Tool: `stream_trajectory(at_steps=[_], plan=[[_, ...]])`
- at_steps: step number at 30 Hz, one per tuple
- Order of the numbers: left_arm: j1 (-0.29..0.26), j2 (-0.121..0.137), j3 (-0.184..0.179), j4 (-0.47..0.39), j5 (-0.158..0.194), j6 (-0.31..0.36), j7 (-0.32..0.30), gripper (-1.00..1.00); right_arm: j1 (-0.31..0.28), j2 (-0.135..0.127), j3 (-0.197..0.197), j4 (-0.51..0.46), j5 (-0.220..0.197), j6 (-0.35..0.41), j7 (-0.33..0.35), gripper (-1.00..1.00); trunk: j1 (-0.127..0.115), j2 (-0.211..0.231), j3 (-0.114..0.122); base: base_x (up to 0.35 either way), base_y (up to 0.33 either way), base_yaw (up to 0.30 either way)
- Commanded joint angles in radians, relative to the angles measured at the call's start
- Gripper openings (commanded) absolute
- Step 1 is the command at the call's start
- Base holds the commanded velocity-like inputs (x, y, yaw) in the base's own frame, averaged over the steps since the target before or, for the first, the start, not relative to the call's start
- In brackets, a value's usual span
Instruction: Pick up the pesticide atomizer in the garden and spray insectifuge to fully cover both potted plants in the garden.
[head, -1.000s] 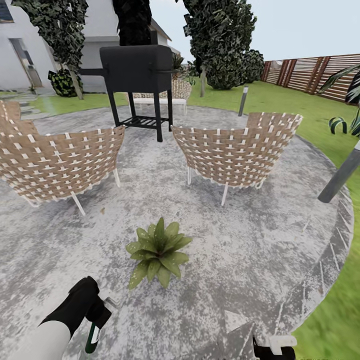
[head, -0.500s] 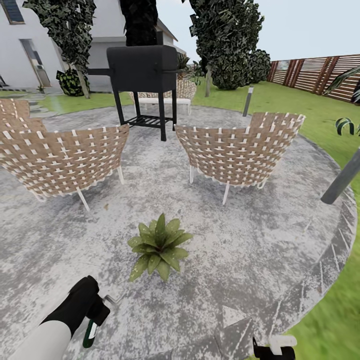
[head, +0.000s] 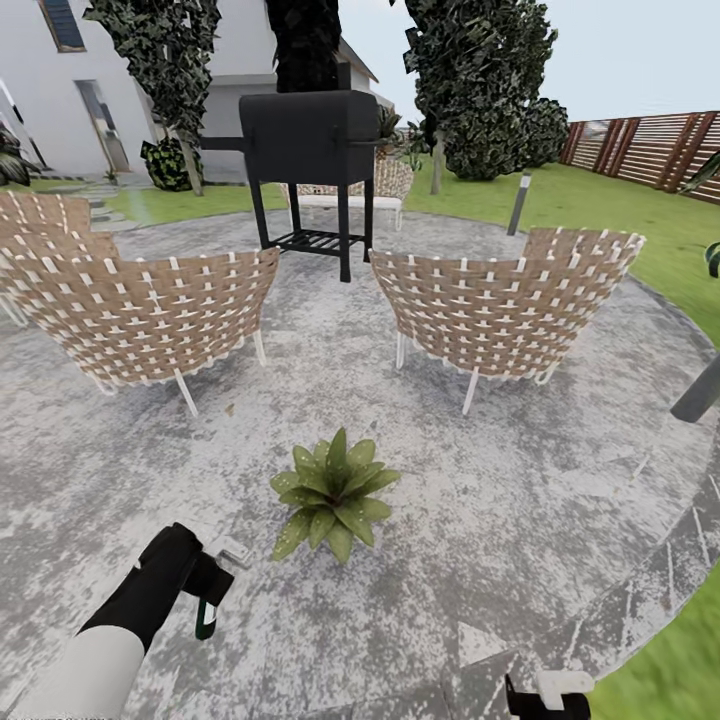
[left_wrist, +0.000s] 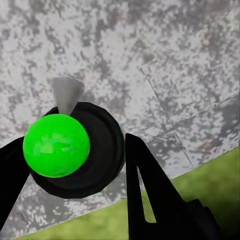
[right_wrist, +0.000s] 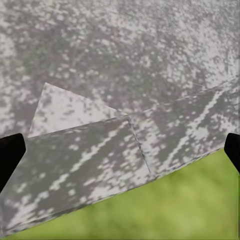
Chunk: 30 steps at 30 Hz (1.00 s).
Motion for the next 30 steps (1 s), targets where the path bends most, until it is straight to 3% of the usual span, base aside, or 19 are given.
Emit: stream_trajectory(at_steps=[1, 3, 4, 5, 6, 7, 9, 12, 15, 18, 21, 25, 26, 30], plan=[[-0.004, -0.002, 0.002, -0.002, -0.01, 0.025, -0.012, -1.0, 0.0, -0.001, -0.004, 0.002, 0.011, -0.002, -0.008, 1.0, 0.0, 0.0, -0.001, 0.0, 0.0, 0.004], [-0.029, -0.007, -0.016, -0.002, -0.008, 0.068, -0.044, -1.0, -0.001, -0.002, -0.004, 0.001, 0.011, -0.002, -0.008, 1.0, 0.0, 0.0, -0.001, 0.0, 0.0, 0.001], [-0.051, -0.01, -0.058, -0.001, -0.009, 0.083, -0.099, -1.0, -0.001, -0.002, -0.004, 0.001, 0.01, -0.003, -0.008, 1.0, 0.0, 0.0, -0.001, 0.0, 0.0, 0.0], [-0.082, -0.014, -0.134, 0.008, -0.009, 0.15, -0.145, -1.0, -0.001, -0.002, -0.004, 0.002, 0.01, -0.004, -0.008, 1.0, 0.0, 0.0, -0.001, 0.0, 0.0, 0.0], [-0.086, -0.021, -0.16, 0.009, -0.008, 0.174, -0.149, -1.0, -0.001, -0.002, -0.004, 0.002, 0.01, -0.004, -0.008, 1.0, 0.0, 0.0, -0.001, 0.0, 0.0, 0.0], [-0.093, -0.035, -0.178, 0.009, -0.005, 0.19, -0.154, -1.0, -0.001, -0.002, -0.004, 0.002, 0.009, -0.003, -0.008, 1.0, 0.0, 0.0, -0.001, 0.0, 0.0, 0.0], [-0.1, -0.039, -0.18, 0.011, -0.002, 0.192, -0.154, -1.0, -0.001, -0.002, -0.004, 0.002, 0.01, -0.003, -0.008, 1.0, 0.0, 0.0, -0.001, 0.0, 0.0, 0.0], [-0.105, -0.047, -0.194, 0.012, -0.008, 0.192, -0.211, -1.0, -0.001, -0.001, -0.004, 0.002, 0.011, -0.003, -0.008, 1.0, 0.0, 0.0, -0.001, 0.0, 0.0, 0.0], [-0.113, -0.055, -0.257, 0.008, -0.011, 0.202, -0.267, -1.0, -0.001, -0.001, -0.004, 0.002, 0.011, -0.003, -0.007, 1.0, 0.0, 0.0, -0.001, 0.0, 0.0, 0.0], [-0.135, -0.079, -0.272, 0.008, -0.013, 0.209, -0.271, -1.0, -0.001, -0.001, -0.004, 0.002, 0.011, -0.003, -0.007, 1.0, 0.0, 0.0, -0.001, 0.0, 0.0, 0.0], [-0.163, -0.088, -0.274, 0.011, -0.062, 0.216, -0.272, -1.0, -0.001, -0.001, -0.004, 0.002, 0.011, -0.003, -0.007, 1.0, 0.0, 0.0, -0.001, 0.0, 0.0, 0.0], [-0.164, -0.075, -0.269, 0.013, -0.124, 0.22, -0.272, -1.0, 0.0, -0.001, -0.004, 0.002, 0.011, -0.003, -0.007, 1.0, 0.0, 0.0, -0.001, 0.0, 0.0, 0.0], [-0.159, -0.058, -0.269, 0.013, -0.135, 0.217, -0.272, -1.0, -0.001, -0.001, -0.004, 0.002, 0.011, -0.003, -0.007, 1.0, 0.0, 0.0, -0.001, 0.0, 0.0, 0.0], [-0.155, -0.05, -0.274, 0.016, -0.138, 0.216, -0.273, -1.0, 0.0, -0.001, -0.004, 0.002, 0.011, -0.003, -0.008, 1.0, 0.0, 0.0, -0.001, 0.103, -0.068, 0.0]])
